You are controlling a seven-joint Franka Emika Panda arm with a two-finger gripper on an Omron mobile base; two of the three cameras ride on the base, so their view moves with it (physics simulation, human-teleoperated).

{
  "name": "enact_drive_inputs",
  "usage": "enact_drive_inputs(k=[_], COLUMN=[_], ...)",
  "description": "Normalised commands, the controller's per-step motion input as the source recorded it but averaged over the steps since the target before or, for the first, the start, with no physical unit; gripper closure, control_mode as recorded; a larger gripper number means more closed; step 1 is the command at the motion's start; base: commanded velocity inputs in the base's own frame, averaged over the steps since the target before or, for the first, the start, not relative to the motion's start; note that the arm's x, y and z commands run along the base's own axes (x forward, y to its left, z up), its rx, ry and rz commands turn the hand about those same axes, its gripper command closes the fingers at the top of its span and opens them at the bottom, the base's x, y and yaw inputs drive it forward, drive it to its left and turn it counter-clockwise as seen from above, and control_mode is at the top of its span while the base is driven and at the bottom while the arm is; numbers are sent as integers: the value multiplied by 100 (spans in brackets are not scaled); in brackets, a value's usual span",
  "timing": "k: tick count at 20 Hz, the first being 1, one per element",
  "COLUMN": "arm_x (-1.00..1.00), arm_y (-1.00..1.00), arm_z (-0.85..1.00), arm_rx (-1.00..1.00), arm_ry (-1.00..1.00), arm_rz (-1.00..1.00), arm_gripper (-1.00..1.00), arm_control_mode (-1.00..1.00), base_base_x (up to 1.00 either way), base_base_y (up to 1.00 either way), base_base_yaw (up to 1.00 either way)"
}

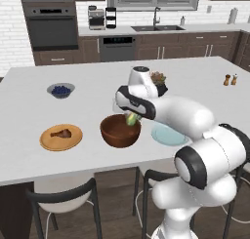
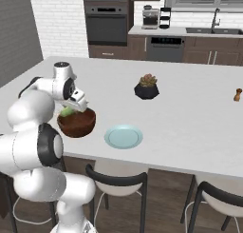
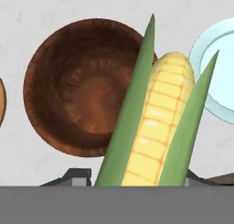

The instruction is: Pick the chicken drumstick and corn from their plates and place them in the bowl. Then put the bowl in the fridge.

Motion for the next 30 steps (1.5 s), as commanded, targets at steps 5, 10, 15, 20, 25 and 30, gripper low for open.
enact_drive_inputs(k=[5,10,15,20,25,30], arm_x=[53,28,6,20,14,7], arm_y=[37,0,3,16,12,2], arm_z=[-30,-54,-57,-32,-30,-30], arm_rx=[-2,0,0,-1,-2,-3], arm_ry=[15,16,7,1,0,1], arm_rz=[9,5,5,7,7,7], arm_gripper=[100,100,100,100,100,-100], arm_control_mode=[-100,-100,-100,-100,-100,-100], base_base_x=[0,0,0,0,0,0], base_base_y=[0,0,0,0,0,0], base_base_yaw=[0,0,0,0,0,0])
